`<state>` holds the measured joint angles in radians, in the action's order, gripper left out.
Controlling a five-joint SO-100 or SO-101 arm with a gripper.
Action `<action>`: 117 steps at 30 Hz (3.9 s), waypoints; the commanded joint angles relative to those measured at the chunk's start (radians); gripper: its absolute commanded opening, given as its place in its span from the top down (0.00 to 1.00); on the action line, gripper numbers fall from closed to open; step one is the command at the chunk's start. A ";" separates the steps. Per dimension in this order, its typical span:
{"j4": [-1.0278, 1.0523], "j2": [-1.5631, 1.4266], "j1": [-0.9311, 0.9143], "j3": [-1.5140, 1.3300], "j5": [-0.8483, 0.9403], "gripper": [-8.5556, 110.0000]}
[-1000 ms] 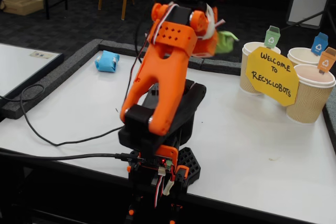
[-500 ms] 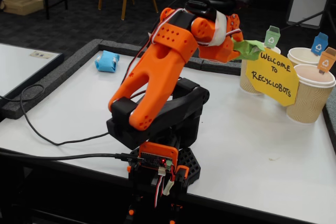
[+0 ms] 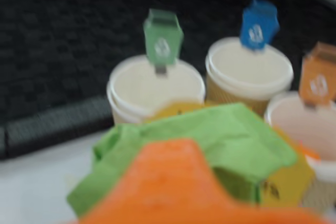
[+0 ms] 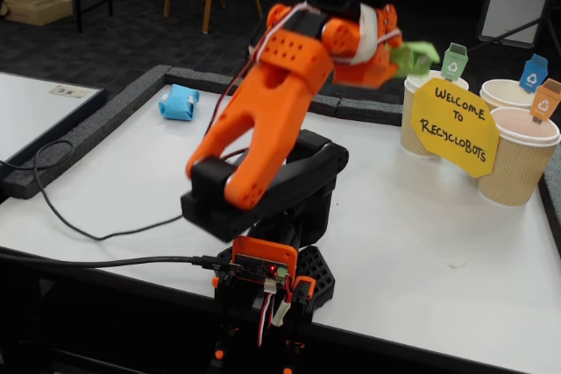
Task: Sort rubbish by color.
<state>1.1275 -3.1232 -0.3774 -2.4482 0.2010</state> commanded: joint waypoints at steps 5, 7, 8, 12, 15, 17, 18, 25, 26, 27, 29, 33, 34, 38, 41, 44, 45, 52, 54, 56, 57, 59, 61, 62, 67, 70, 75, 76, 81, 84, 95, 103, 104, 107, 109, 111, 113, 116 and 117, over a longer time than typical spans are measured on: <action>-0.204 0.529 -0.002 0.431 -0.003 0.93; -0.218 0.644 0.000 0.514 0.015 0.93; -0.218 0.704 0.000 0.560 0.017 0.93; -0.219 0.916 0.009 0.727 0.029 0.93; -0.216 1.026 0.029 0.824 0.034 0.93; -0.216 1.086 0.041 0.877 0.035 0.92; -0.215 1.114 0.046 0.902 0.035 0.92; -0.213 1.261 0.057 1.035 0.035 0.91; -0.215 1.279 0.057 1.043 0.035 0.91; -0.216 1.296 0.055 1.049 0.035 0.91; -0.224 1.325 0.052 1.052 0.035 0.91; -0.235 1.356 0.049 1.039 0.035 0.89; -0.239 1.358 0.049 1.031 0.035 0.89; -0.268 1.361 0.051 1.005 0.035 0.86; -0.272 1.361 0.057 0.999 0.035 0.84; -0.262 1.361 0.063 0.988 0.035 0.82; -0.259 1.361 0.063 0.983 0.035 0.81; -0.238 1.335 0.072 0.983 0.035 0.86; -0.207 1.284 0.087 0.992 0.034 0.87; -0.150 1.210 0.118 0.994 0.034 0.88; -0.110 1.170 0.141 0.994 0.034 0.89; -0.028 1.091 0.196 0.988 0.034 0.90; 0.043 1.012 0.256 0.969 0.034 0.91; 0.071 0.973 0.282 0.953 0.034 0.92; 0.107 0.733 0.373 0.742 0.034 0.93; 0.106 0.575 0.394 0.598 0.034 0.93; 0.109 0.330 0.419 0.370 0.034 0.93; 0.110 0.279 0.419 0.327 0.034 0.93; 0.141 0.087 0.411 0.164 0.025 0.93; 0.135 -0.055 0.396 0.066 0.021 0.93; 0.163 -0.166 0.359 -0.163 0.021 0.93; 0.166 -0.164 0.572 -0.164 0.020 0.93; 0.158 -0.164 0.634 -0.153 0.026 0.93; 0.127 -0.160 0.788 -0.126 0.032 0.93; 0.120 -0.141 0.874 -0.094 0.034 0.93; 0.135 -0.072 0.959 -0.038 0.034 0.93; 0.156 0.018 1.032 0.028 0.034 0.93; 0.187 0.199 1.071 0.153 0.034 0.93; 0.202 0.273 1.071 0.204 0.034 0.93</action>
<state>1.3131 -3.0557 0.6351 -2.4958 0.2194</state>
